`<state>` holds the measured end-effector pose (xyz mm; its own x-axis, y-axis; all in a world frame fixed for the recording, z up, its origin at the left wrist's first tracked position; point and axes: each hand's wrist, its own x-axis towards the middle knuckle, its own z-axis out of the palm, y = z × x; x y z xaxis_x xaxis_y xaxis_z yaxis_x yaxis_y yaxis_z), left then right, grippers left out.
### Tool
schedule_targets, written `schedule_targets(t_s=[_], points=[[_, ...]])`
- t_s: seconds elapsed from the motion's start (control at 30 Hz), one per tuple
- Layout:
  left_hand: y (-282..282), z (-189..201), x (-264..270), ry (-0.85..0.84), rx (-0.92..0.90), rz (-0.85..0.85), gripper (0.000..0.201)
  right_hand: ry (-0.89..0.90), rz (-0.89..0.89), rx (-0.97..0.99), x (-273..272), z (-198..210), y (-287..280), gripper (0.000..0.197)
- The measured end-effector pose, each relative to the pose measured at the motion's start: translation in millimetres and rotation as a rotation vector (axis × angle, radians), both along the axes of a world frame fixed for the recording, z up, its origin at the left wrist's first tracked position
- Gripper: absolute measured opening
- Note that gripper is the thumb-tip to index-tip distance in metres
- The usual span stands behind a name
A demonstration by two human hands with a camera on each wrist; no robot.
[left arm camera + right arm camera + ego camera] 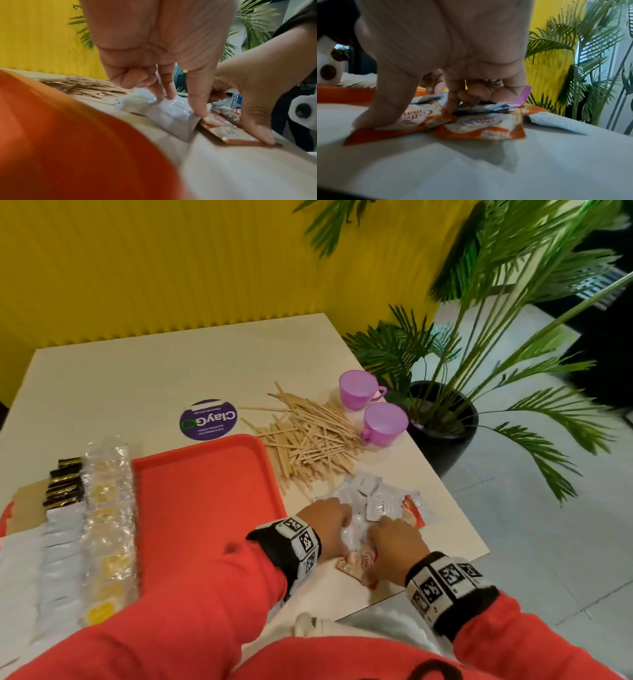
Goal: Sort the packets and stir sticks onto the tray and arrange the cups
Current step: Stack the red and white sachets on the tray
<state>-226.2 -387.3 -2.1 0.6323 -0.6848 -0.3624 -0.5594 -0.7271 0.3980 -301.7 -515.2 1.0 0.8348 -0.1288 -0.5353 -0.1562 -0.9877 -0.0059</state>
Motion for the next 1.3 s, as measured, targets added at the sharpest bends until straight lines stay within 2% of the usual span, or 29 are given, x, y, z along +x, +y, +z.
schedule_targets(t_s=[0.03,0.13,0.23,0.3,0.37,0.47,0.53,0.6,0.63,0.7,0.77,0.87,1.03,1.1,1.2,1.3], points=[[-2.5,-0.2,1.6,-0.01,-0.006,0.021,0.029,0.011,0.003,0.02,1.1,0.5,-1.3,0.052],[-5.6,2.2,10.1,-0.032,0.007,0.046,0.018,-0.038,-0.022,0.145,4.2,4.1,-9.4,0.014],[-5.4,-0.5,17.6,-0.022,-0.019,0.12,0.016,-0.075,-0.204,0.384,10.5,9.2,-24.4,0.027],[-7.1,1.8,19.0,0.004,-0.146,0.207,0.014,-0.136,-0.267,0.528,16.2,17.9,-36.3,0.029],[-11.4,11.6,16.8,0.131,-0.312,0.246,0.025,-0.227,-0.273,0.63,21.1,28.2,-45.4,0.029],[-21.4,27.6,10.6,0.324,-0.429,0.176,0.047,-0.368,-0.281,0.801,24.5,39.8,-48.4,0.025],[-28.7,28.5,9.1,0.317,-0.38,0.145,0.04,-0.393,-0.282,0.867,22.9,42.1,-46.5,0.027],[-34.4,27.4,9.9,0.229,-0.287,0.15,0.016,-0.411,-0.312,0.831,19.7,38.4,-48.7,0.026],[-35.6,25.0,11.1,0.194,-0.261,0.168,0.013,-0.406,-0.335,0.752,17.8,36.0,-52.0,0.025],[-35.5,20.4,12.8,0.184,-0.267,0.23,0.018,-0.289,-0.371,0.502,11.0,28.8,-61.6,0.025],[-34.0,18.7,13.5,0.218,-0.32,0.309,0.023,-0.087,-0.373,0.287,0.5,18.1,-67.6,0.031],[-35.2,18.7,15.1,0.294,-0.394,0.368,0.02,0.057,-0.393,0.187,-10.7,-1.0,-65.2,0.034],[-38.2,23.3,17.3,0.317,-0.41,0.354,0.016,0.126,-0.387,0.235,-10.4,-15.8,-66.3,0.034],[-36.4,24.9,18.9,0.301,-0.4,0.337,0.018,0.155,-0.399,0.309,-9.5,-9.3,-72.6,0.03],[-34.2,29.0,21.3,0.31,-0.377,0.316,0.01,0.113,-0.504,0.494,-8.7,7.0,-84.9,0.02],[-36.4,31.4,22.0,0.307,-0.37,0.303,0.03,0.025,-0.525,0.561,-5.8,23.5,-95.0,0.019]])
